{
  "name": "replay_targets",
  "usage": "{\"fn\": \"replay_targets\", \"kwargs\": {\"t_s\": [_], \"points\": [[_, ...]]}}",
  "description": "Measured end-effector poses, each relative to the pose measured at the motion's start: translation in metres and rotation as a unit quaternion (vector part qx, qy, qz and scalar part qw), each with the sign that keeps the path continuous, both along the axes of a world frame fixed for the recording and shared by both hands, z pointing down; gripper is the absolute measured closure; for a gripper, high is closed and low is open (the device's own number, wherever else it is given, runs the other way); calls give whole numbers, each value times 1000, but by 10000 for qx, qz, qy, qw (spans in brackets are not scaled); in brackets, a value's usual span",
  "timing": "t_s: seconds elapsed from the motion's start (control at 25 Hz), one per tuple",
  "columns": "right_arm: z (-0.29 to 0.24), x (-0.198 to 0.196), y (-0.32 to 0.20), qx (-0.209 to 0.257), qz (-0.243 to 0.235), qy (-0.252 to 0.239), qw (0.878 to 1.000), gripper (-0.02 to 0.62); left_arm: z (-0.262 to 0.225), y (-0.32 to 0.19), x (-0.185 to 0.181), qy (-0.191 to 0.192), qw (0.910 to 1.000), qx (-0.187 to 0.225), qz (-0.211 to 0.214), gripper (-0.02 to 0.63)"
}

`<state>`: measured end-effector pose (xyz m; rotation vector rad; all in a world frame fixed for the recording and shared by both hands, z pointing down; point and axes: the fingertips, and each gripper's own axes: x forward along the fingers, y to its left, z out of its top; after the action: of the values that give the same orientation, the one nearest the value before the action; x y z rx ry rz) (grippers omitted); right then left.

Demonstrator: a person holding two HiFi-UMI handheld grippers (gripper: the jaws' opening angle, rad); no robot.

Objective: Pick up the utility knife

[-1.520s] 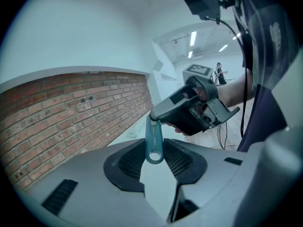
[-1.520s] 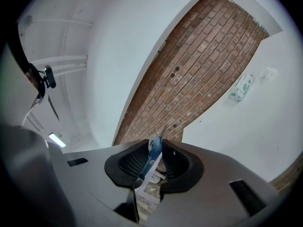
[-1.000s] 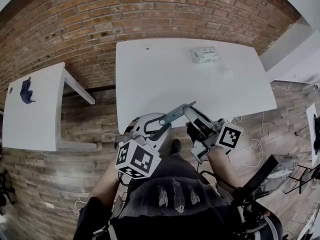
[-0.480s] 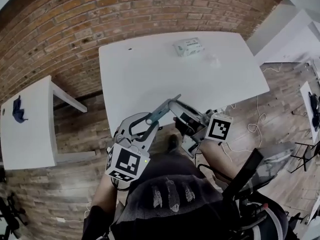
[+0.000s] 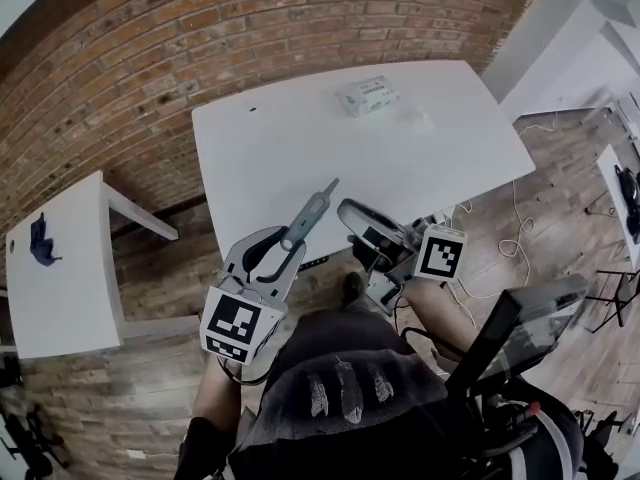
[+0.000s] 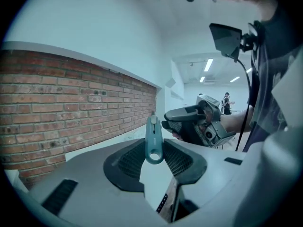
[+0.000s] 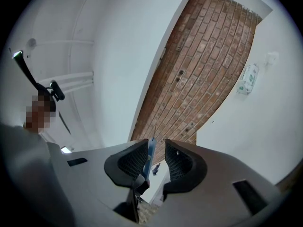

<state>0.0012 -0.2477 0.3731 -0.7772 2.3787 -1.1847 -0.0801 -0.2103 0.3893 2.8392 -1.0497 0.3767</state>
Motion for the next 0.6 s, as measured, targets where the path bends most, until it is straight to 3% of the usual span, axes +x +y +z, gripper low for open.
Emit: {"fn": "replay_targets", "kwargs": {"t_s": [0.2, 0.32, 0.4, 0.48, 0.6], "points": [[8, 6, 10, 19, 263, 272, 9993, 505, 4, 1, -18, 150, 9998, -65, -104, 489], [18, 14, 18, -231, 494, 270, 9981, 505, 10, 1, -21, 307, 9994, -171, -58, 489], [22, 24, 29, -315, 588, 326, 9972, 511, 14, 4, -12, 393, 9989, -252, 44, 489], [22, 39, 40, -351, 690, 412, 9961, 594, 12, 9, 4, 434, 9986, -254, 179, 489], [15, 62, 52, -286, 800, 405, 9956, 594, 2, 15, 30, 451, 9980, -167, 414, 489]]}}
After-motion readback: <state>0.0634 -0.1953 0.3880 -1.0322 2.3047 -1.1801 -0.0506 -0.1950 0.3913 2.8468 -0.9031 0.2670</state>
